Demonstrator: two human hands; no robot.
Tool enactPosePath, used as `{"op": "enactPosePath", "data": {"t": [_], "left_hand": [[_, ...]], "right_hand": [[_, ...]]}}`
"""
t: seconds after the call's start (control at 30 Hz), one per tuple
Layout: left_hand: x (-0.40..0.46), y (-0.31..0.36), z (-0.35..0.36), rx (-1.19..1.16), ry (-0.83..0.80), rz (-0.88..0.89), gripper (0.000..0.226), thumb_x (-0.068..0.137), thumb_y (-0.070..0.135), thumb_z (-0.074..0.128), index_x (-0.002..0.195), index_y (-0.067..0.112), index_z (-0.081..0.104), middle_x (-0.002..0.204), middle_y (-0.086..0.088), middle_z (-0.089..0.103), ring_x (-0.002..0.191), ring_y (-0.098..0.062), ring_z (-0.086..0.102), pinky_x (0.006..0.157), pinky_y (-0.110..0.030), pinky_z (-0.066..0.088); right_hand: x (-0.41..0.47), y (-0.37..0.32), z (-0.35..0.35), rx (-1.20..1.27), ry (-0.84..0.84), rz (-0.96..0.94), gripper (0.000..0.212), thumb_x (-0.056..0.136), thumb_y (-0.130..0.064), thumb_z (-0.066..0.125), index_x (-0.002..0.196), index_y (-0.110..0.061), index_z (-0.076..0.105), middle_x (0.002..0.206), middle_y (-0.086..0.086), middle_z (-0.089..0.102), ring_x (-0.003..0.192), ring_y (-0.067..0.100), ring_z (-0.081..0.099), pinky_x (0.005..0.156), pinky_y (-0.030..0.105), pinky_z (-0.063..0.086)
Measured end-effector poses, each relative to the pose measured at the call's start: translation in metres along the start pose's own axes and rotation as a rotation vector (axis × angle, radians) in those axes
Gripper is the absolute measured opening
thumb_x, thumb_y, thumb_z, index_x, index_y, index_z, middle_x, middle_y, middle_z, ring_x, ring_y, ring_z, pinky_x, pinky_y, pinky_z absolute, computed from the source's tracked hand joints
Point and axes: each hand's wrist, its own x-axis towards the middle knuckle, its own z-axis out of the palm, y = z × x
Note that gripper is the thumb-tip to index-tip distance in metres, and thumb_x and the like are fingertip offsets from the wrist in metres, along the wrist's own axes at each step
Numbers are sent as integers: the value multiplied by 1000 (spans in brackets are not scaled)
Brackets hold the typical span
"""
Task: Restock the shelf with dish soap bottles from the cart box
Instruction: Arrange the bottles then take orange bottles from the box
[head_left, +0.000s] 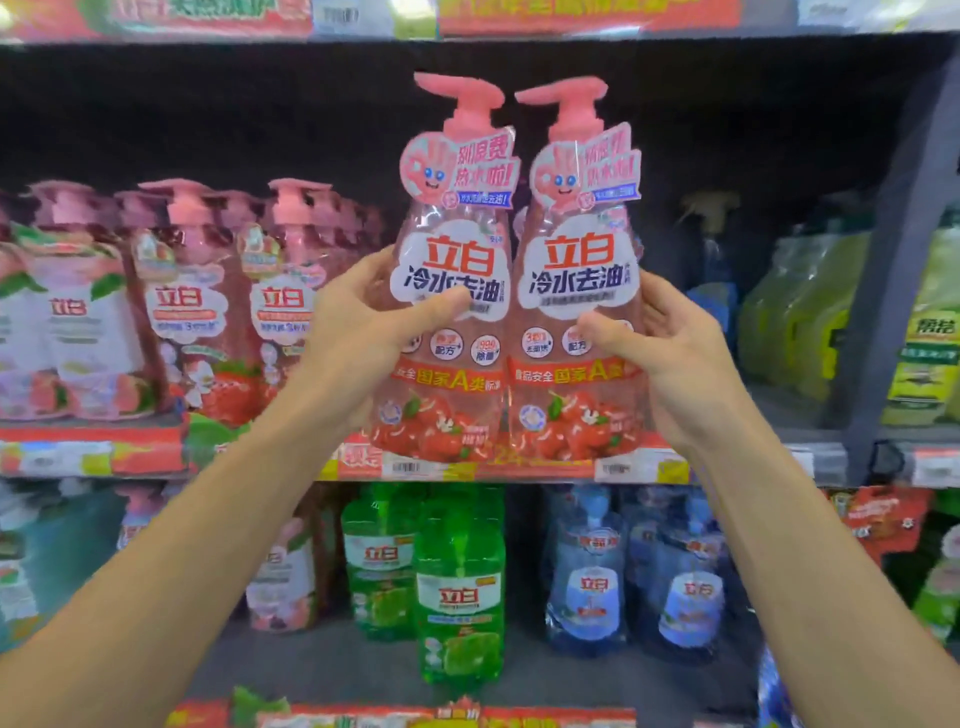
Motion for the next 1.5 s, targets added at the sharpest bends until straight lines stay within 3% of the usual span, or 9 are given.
{"op": "enactPosePath", "data": {"t": [0.1,0.37,0.67,0.8,1.1,1.2,1.27,1.37,1.5], "left_hand": [[21,-10,6,-25,0,31,51,77,14,81,124,13,62,106,1,75,91,-10,73,70,-19,56],[70,-31,9,-75,-20,15,53,76,15,83,124,12,61,107,-2,74,88,-14,74,68,-26,59],[86,-70,11,-98,-42,-57,51,77,16,82,123,16,62,109,-2,74,100,-21,72,89,-45,58],[87,-75,13,-75,-36,-52,52,77,18,83,124,16,61,110,-1,74,103,-21,70,92,-45,56],[72,-87,12,27,3,21,47,89,27,71,133,17,56,114,4,71,100,-6,69,79,-21,56],[66,-88,15,213,13,75,61,94,34,63,148,22,36,123,17,62,96,19,59,72,-2,46],[58,-86,16,303,5,62,77,95,41,59,156,25,15,124,26,54,97,27,52,81,-3,47],[46,-87,13,645,68,134,100,83,63,63,156,25,6,148,9,40,130,-6,47,108,-39,43],[27,-90,19,950,63,160,127,71,73,65,155,19,-15,154,-4,20,138,-25,35,106,-41,38]], "right_hand": [[17,-1,-2,29,22,-8,38,75,-15,78,112,-21,69,109,-1,75,94,12,73,61,28,59],[53,22,8,26,81,6,41,83,-14,77,122,-19,64,112,-1,75,99,19,74,67,33,61],[64,52,0,28,109,69,57,69,-23,80,124,-17,65,113,-5,75,108,15,70,81,33,59],[62,61,-5,79,119,135,57,69,-24,80,124,-17,64,112,0,75,101,23,73,70,41,61],[60,67,-14,95,52,186,69,75,-21,76,138,-19,49,114,1,75,103,21,73,78,45,60],[57,68,-13,42,41,199,63,77,-27,76,134,-23,50,116,-1,74,107,21,71,82,48,61],[52,67,-11,-38,38,181,63,76,-34,77,132,-26,51,118,-5,72,109,17,70,88,49,59],[39,61,-11,-385,-2,116,75,69,-51,81,136,-40,48,120,-13,65,109,10,67,97,45,56],[25,60,0,-855,68,45,110,55,-72,81,148,-44,28,126,-8,47,122,17,53,101,46,49]]}}
